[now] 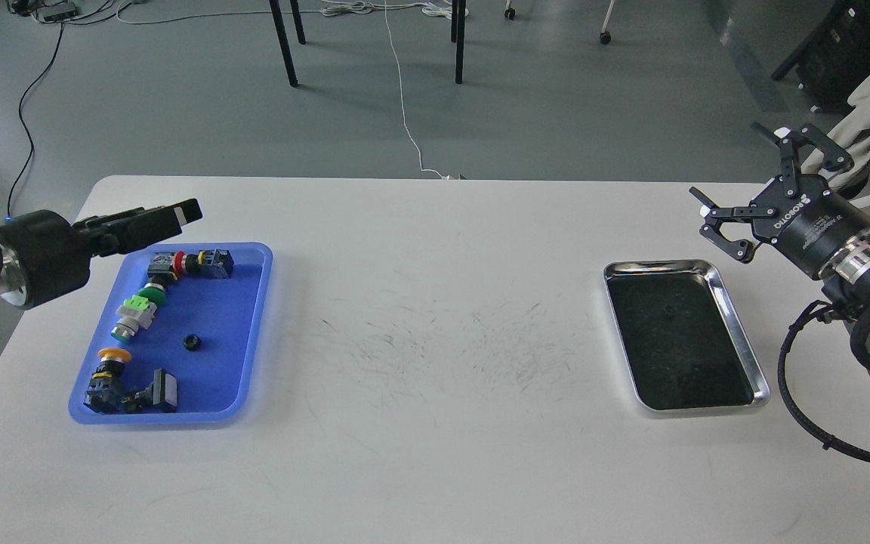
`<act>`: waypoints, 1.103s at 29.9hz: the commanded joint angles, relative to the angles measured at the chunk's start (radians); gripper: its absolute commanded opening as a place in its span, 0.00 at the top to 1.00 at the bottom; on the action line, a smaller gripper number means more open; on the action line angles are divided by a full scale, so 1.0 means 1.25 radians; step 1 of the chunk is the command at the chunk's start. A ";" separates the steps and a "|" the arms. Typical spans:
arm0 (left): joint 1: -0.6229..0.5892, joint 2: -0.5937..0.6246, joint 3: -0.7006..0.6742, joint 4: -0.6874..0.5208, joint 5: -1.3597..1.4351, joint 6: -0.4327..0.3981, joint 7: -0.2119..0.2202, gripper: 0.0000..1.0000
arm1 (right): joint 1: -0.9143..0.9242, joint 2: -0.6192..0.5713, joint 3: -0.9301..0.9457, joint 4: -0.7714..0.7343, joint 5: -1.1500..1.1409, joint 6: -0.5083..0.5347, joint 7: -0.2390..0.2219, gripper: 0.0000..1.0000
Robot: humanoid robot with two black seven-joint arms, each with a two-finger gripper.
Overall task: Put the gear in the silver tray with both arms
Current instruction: 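Lower the left gripper into the blue tray and grasp another black gear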
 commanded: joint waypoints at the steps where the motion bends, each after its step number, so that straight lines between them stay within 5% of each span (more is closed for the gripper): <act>1: 0.002 -0.019 0.085 0.033 0.125 0.050 -0.013 0.02 | -0.023 0.009 -0.006 0.004 -0.001 0.000 0.002 0.04; 6: 0.006 -0.063 0.152 0.093 0.217 0.101 -0.027 0.03 | -0.037 0.009 -0.007 0.011 -0.002 0.000 0.002 0.04; 25: 0.048 -0.232 0.155 0.361 0.297 0.130 -0.103 0.09 | -0.049 0.009 -0.007 0.001 -0.002 0.000 0.002 0.04; 33: 0.048 -0.251 0.155 0.393 0.299 0.133 -0.112 0.18 | -0.050 0.009 -0.007 0.001 -0.002 0.000 0.002 0.04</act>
